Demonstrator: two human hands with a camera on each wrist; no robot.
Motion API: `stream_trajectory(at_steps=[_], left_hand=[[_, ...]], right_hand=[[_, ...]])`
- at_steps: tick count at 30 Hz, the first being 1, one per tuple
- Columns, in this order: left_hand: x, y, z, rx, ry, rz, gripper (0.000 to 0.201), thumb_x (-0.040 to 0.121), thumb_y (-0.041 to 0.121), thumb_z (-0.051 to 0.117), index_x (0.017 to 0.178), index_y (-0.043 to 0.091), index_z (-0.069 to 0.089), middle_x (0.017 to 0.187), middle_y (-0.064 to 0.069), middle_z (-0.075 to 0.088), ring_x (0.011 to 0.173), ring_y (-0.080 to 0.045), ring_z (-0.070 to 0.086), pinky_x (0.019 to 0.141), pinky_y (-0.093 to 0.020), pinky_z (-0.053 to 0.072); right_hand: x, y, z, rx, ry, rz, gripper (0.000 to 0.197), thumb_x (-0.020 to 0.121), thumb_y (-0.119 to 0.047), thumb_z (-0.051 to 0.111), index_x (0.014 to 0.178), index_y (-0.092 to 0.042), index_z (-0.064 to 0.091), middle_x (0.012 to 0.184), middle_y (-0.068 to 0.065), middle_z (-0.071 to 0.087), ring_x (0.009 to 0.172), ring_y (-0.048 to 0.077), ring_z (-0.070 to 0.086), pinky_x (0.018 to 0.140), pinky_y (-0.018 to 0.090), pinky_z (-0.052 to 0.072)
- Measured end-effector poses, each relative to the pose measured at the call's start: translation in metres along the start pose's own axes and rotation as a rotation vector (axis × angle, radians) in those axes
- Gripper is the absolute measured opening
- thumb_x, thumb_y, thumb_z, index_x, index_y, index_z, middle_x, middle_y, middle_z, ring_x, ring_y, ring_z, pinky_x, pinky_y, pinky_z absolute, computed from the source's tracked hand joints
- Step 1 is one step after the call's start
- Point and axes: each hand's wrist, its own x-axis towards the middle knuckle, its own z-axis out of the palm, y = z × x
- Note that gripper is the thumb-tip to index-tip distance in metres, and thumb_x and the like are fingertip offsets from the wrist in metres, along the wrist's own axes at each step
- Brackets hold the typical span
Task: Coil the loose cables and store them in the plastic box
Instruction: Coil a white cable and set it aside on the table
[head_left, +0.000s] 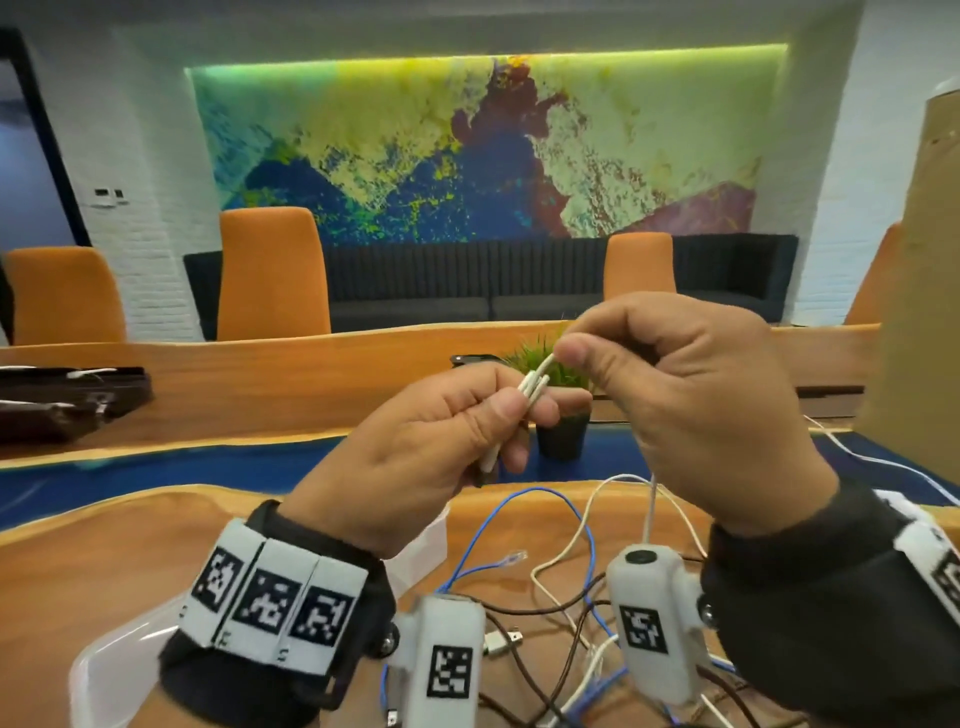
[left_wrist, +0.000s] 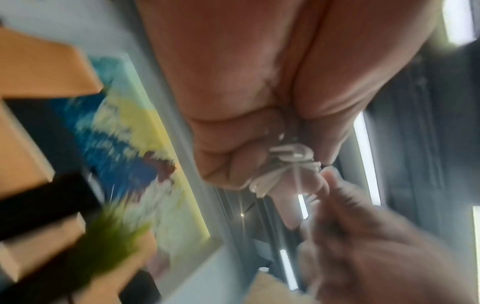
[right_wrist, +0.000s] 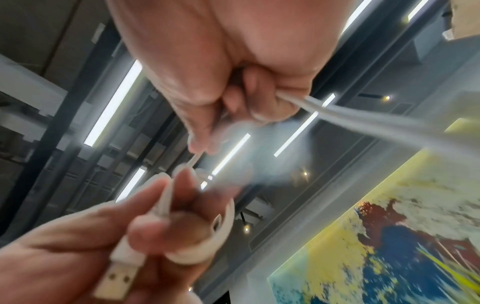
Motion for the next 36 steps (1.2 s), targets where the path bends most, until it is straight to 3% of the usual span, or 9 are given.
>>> stream_trajectory(at_steps=[3,6,9,11,17,23,28,32,36], left_hand=[[-0.001,0.003,0.006,-0.447,-0.078,-0.01,0.022,0.096,0.025,0.047,0.089,0.015,0.065,0.121,-0.026,0.065,0.068,-0.011,0.047,0.059,-0.026,0.027],[0.007,0.009,0.007,-0.75,0.054,0.084,0.026,0.101,0.023,0.038,0.089,0.016,0.06,0.133,-0.013,0.062,0.075,-0.008,0.055,0.062,-0.025,0.031],[0.008,0.007,-0.004,-0.178,0.27,0.184,0.023,0.101,0.024,0.043,0.091,0.015,0.062,0.132,0.0,0.065,0.103,-0.007,0.062,0.073,-0.026,0.044],[0.006,0.001,-0.009,0.295,0.216,0.184,0.021,0.101,0.02,0.046,0.096,0.01,0.064,0.126,0.009,0.067,0.12,-0.001,0.057,0.087,-0.02,0.047],[0.002,0.003,-0.011,0.355,0.014,0.076,0.025,0.1,0.028,0.045,0.098,0.013,0.066,0.08,-0.001,0.062,0.068,-0.007,0.05,0.063,-0.022,0.043],[-0.002,-0.001,-0.007,-0.317,-0.069,-0.041,0.02,0.091,0.027,0.052,0.086,0.019,0.07,0.099,-0.02,0.064,0.067,-0.01,0.049,0.061,-0.026,0.034],[0.008,0.006,-0.005,-0.742,0.217,0.067,0.02,0.096,0.021,0.043,0.085,0.016,0.06,0.107,-0.004,0.072,0.073,-0.008,0.063,0.064,-0.026,0.042],[0.008,0.0,-0.011,-0.084,0.388,0.173,0.022,0.101,0.026,0.043,0.098,0.014,0.062,0.126,0.004,0.068,0.109,-0.011,0.067,0.085,-0.029,0.049],[0.004,-0.011,-0.01,0.53,0.199,0.155,0.021,0.101,0.027,0.044,0.097,0.025,0.065,0.095,0.012,0.069,0.093,-0.005,0.063,0.08,-0.02,0.047]], right_hand=[[-0.002,0.018,0.01,0.021,0.113,0.103,0.014,0.09,-0.026,0.064,0.086,-0.016,0.073,0.075,-0.004,0.068,0.072,0.012,0.062,0.063,0.032,0.05],[-0.008,0.029,0.019,-0.011,-0.093,0.154,0.018,0.093,-0.03,0.057,0.091,-0.021,0.073,0.079,-0.008,0.067,0.077,0.01,0.061,0.068,0.035,0.049],[-0.015,0.019,0.028,-0.09,-0.483,0.111,0.016,0.096,-0.031,0.056,0.094,-0.023,0.07,0.077,-0.006,0.063,0.076,0.01,0.058,0.07,0.041,0.05],[-0.013,0.006,0.024,-0.136,-0.53,0.025,0.016,0.095,-0.031,0.058,0.086,-0.023,0.069,0.073,-0.008,0.06,0.073,0.01,0.057,0.066,0.038,0.048],[-0.002,0.0,0.004,-0.129,-0.191,-0.078,0.01,0.088,-0.026,0.063,0.084,-0.021,0.071,0.077,-0.012,0.063,0.075,0.009,0.059,0.065,0.028,0.047],[-0.006,0.018,0.016,-0.096,-0.007,0.026,0.016,0.091,-0.027,0.059,0.091,-0.019,0.071,0.082,-0.008,0.065,0.079,0.009,0.059,0.069,0.033,0.049],[-0.013,0.033,0.027,-0.159,-0.213,0.208,0.016,0.096,-0.025,0.056,0.098,-0.027,0.072,0.086,-0.011,0.066,0.083,0.008,0.059,0.077,0.04,0.051],[-0.017,0.007,0.031,-0.157,-0.613,0.119,0.019,0.097,-0.03,0.054,0.105,-0.028,0.072,0.09,-0.015,0.066,0.087,0.003,0.059,0.078,0.027,0.05],[-0.007,-0.005,0.015,-0.151,-0.424,0.002,0.021,0.092,-0.033,0.053,0.084,-0.024,0.069,0.074,-0.01,0.062,0.074,0.007,0.057,0.066,0.026,0.046]])
